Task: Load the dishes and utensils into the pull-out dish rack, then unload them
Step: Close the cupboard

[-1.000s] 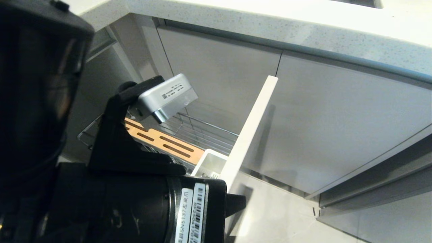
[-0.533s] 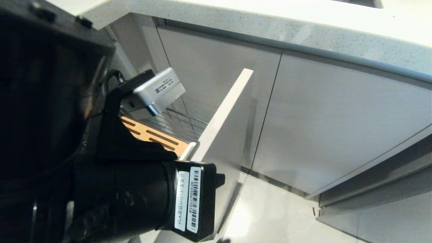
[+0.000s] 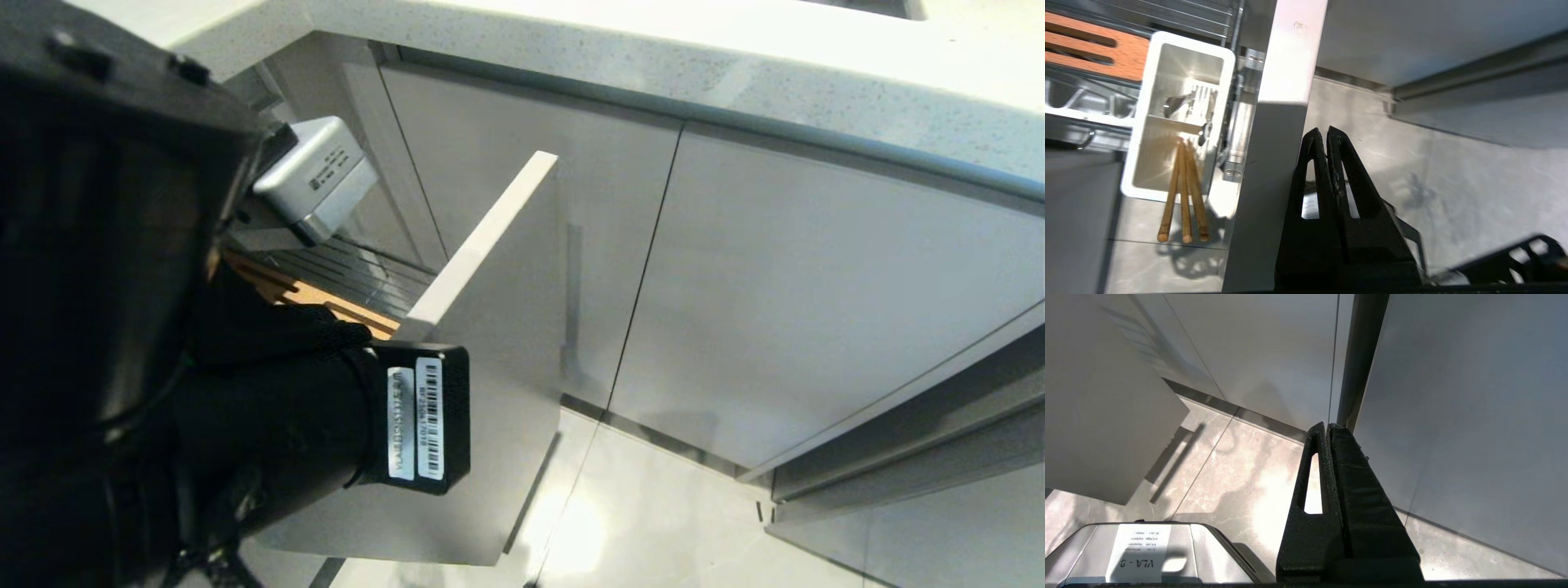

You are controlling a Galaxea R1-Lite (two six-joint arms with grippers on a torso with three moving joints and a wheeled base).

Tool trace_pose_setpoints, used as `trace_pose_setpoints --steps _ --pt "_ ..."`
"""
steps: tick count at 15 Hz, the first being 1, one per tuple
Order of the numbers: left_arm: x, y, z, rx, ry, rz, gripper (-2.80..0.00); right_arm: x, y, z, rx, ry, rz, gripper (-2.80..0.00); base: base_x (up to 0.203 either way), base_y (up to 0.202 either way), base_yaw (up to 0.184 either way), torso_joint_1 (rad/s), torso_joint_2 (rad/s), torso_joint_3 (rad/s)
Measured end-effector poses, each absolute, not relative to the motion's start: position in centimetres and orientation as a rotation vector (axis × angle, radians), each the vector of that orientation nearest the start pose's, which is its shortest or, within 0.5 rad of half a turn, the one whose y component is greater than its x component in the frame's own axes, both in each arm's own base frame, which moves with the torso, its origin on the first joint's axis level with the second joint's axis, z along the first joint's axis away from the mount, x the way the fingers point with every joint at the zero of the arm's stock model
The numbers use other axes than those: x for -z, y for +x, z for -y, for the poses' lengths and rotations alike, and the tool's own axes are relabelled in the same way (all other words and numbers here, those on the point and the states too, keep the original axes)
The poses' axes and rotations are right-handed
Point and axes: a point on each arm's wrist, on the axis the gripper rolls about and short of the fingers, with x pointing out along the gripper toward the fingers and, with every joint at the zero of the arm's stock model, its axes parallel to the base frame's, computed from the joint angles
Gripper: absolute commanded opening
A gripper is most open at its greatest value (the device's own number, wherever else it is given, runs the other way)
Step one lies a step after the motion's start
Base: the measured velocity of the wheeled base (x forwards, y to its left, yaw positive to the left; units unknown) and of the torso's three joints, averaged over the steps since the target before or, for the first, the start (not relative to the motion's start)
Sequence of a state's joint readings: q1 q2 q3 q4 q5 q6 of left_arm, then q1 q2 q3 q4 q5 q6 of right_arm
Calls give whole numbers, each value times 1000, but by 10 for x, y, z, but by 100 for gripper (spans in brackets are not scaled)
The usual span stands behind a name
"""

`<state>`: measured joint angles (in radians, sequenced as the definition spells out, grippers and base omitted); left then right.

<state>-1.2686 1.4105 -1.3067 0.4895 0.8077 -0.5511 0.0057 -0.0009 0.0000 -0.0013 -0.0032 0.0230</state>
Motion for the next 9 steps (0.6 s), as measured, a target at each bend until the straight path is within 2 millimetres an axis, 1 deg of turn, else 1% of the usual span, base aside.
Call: trace_pose_setpoints --steps 5,7,9 --pt "-304 83 187 286 -2 -369 -280 -76 -23 0 -2 23 2 -280 0 0 0 0 0 0" --pt "-304 93 179 225 21 -357 -280 -76 -23 0 -3 23 2 -280 0 0 0 0 0 0" --pt "-304 106 167 140 46 -348 -280 -76 -23 0 -3 23 2 -280 0 0 0 0 0 0"
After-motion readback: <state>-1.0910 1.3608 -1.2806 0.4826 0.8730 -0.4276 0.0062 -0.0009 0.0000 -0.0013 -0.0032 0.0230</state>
